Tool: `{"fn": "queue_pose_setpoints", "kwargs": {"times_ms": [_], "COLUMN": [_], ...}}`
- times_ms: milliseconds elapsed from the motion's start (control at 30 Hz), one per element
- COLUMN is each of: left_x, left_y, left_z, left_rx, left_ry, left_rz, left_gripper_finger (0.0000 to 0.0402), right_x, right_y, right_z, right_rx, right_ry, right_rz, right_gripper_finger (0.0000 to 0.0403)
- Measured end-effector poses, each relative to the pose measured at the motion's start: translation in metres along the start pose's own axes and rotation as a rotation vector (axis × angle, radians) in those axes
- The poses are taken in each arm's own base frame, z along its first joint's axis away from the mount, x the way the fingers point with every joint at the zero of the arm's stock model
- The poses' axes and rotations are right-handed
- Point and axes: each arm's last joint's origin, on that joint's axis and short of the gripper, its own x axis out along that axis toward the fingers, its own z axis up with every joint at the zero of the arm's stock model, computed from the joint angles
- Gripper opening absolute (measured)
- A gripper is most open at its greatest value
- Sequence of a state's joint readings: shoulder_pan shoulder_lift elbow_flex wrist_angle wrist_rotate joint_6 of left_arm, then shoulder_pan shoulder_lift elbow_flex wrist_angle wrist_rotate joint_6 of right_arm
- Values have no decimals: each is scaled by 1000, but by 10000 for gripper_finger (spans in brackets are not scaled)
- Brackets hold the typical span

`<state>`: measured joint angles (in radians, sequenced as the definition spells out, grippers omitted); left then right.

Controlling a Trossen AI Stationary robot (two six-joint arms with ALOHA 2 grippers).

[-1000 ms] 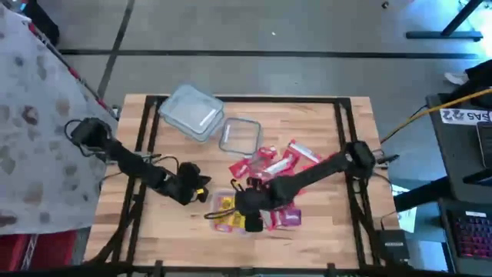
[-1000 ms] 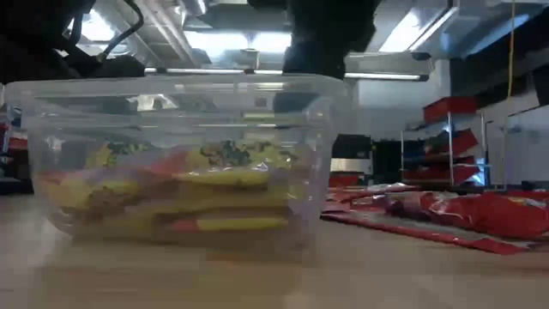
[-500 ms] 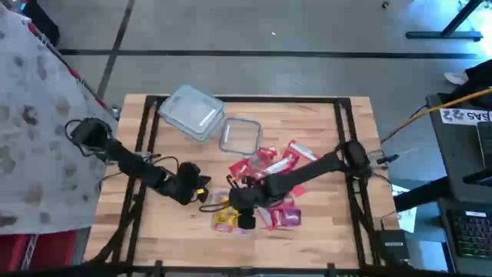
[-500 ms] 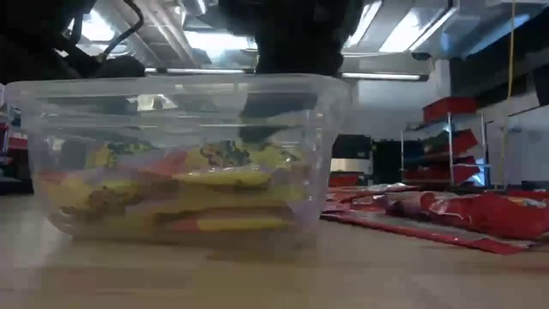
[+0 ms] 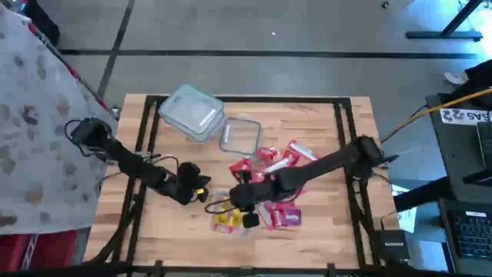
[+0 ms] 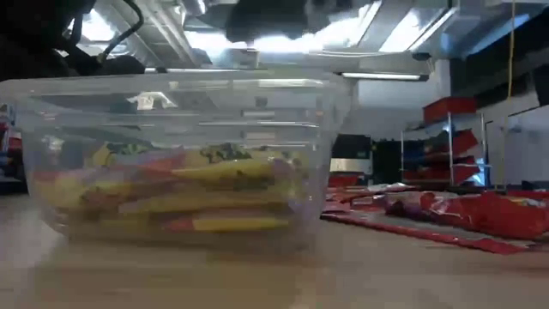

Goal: Sort candy
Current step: Close the square transparent bin

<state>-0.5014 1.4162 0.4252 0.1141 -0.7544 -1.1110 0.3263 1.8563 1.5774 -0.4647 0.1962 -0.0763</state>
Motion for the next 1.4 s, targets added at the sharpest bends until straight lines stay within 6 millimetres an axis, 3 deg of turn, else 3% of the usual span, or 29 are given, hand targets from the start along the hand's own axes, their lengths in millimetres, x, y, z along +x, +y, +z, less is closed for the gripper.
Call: {"fn": "queue_pose_setpoints", "kwargs": {"times_ms": [100,200,367,533,733,933,1100,1233,1400], "left_x": [0,0,0,0,0,0,0,0,0], "left_y": [0,0,0,0,0,0,0,0,0], "left_z": [0,0,0,0,0,0,0,0,0], "left_rx": [-2,-12,-8,4,23,23,19,14,11], "left_ry": [0,-1,0,1,-4,-6,-6,-7,-7], "left_rz": [0,-1,0,2,4,5,4,4,3], "left_gripper_finger": [0,0,0,0,0,0,0,0,0], "right_x": [-14,-10,21,45,72,96,104,104,102], "right_y": [-28,-69,-122,-150,-153,-149,-158,-168,-176], "right_z": [7,-3,-43,-83,-114,-135,-147,-152,-156], "right_rx": [-37,19,45,-3,-104,-82,13,133,210], "right_ry": [-47,5,167,316,475,547,557,535,534], "right_rz": [-119,-157,-112,-109,-161,-126,-114,-85,-111], "right_gripper_finger": [88,89,123,185,229,232,230,189,78]}}
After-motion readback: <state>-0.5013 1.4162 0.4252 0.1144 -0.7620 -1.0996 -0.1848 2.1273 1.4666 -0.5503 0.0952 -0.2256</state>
